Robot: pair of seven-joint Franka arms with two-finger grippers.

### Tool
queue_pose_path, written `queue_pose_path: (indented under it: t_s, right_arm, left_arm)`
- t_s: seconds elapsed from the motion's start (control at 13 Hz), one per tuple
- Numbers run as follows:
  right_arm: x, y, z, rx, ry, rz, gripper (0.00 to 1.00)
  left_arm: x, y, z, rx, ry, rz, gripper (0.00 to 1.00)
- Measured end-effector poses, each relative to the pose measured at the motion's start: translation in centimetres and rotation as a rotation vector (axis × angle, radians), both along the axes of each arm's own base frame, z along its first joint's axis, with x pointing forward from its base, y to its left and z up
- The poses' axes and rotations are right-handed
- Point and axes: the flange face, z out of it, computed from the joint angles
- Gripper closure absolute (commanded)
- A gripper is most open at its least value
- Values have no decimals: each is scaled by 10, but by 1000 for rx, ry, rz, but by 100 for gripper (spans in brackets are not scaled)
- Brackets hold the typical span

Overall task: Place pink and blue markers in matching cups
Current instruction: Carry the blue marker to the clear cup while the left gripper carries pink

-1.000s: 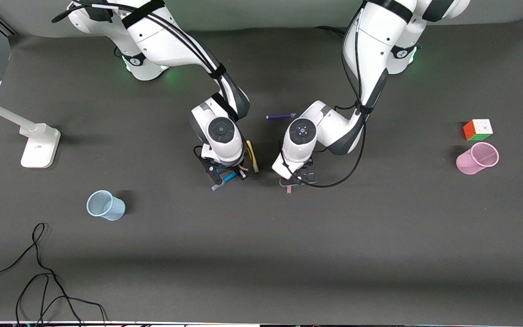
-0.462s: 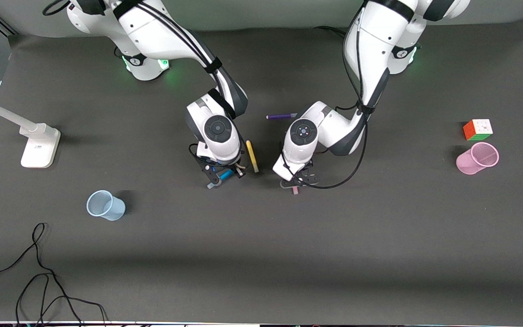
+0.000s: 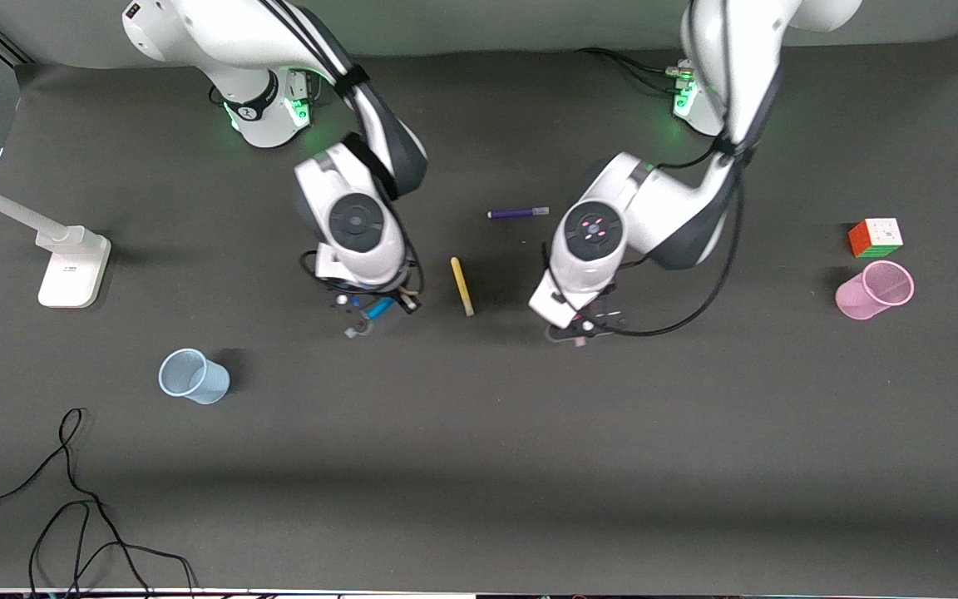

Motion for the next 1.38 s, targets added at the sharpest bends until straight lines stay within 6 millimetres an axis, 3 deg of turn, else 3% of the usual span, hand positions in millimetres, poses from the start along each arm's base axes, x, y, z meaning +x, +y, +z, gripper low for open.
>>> queue_pose_path:
  t_s: [0.23, 0.38, 0.62, 0.77, 0.92, 1.08, 1.38]
  right_arm:
    - [21, -54, 70, 25, 83, 65, 92]
    - [44, -108, 106, 91, 143, 106, 92]
    - [68, -209, 133, 202, 225, 183, 92]
    - [73, -267, 144, 293, 271, 241, 92]
    - [76, -318, 144, 386, 311, 286, 92]
    - [81, -357, 131, 467, 343, 333, 92]
    - [94, -407, 77, 609, 389, 384, 92]
  left_arm:
    - [8, 54, 80, 17, 69, -67, 100]
    - [6, 80, 126, 16, 100, -115, 100]
    - [6, 128, 176, -10, 123, -208, 100]
    - [14, 187, 200, -51, 121, -285, 100]
    - [25, 246, 215, -97, 94, -393, 100]
    - [36, 292, 221, -132, 50, -530, 100]
    - [46, 339, 220, -159, -8, -738, 100]
